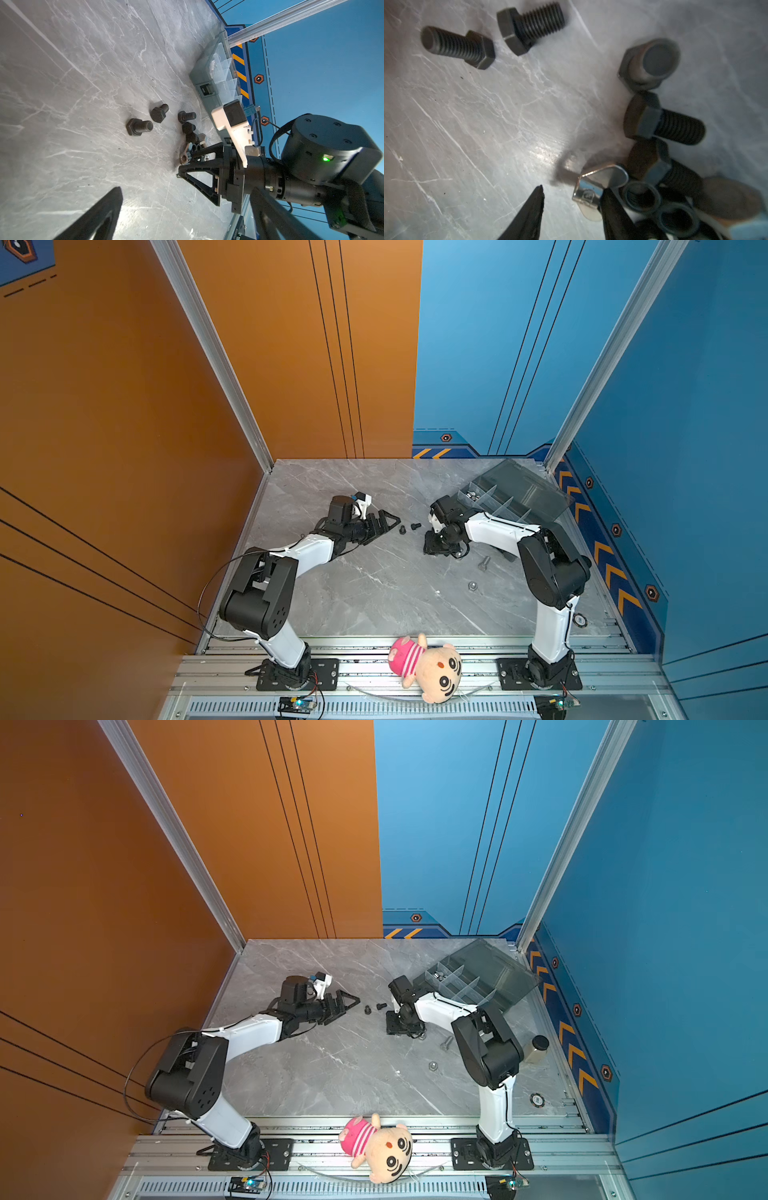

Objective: Sort the screws and nuts into containers
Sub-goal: 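Lower the right gripper onto a silver wing nut and close on it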

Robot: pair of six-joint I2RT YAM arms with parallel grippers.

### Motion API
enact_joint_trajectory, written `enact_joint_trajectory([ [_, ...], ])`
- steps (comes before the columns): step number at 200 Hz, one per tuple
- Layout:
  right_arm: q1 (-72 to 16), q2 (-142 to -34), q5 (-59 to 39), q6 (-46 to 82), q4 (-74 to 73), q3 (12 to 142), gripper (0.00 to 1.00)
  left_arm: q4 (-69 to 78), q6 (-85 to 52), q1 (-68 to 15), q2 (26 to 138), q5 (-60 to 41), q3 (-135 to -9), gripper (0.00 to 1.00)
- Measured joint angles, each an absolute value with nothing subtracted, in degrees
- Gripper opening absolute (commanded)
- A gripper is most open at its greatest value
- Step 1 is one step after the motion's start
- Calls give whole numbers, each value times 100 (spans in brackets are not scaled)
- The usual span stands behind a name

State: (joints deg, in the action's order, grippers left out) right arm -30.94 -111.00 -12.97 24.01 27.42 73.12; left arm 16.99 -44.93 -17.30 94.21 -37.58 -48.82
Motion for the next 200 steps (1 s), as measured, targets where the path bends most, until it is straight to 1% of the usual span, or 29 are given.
enact_joint_trajectory([
  [54,-3098,-11102,-1175,2493,2738,7314,47,1699,-4493,-1730,9421,-3758,-4882,98],
  [83,-3109,-11113,-1111,2582,2738,7314,41,1699,-4493,-1730,9421,-3758,-4882,97],
  [106,-3120,-11142,-1020,2598,2733,7341,40,1699,-4493,-1726,9421,-3758,-4882,98],
  [182,-3157,-11249,-773,2600,2740,7452,24,1699,-4493,-1726,9421,-3758,-4877,98],
  [200,-3157,-11262,-744,2589,2740,7459,17,1699,-4493,-1726,9421,-3758,-4877,97],
])
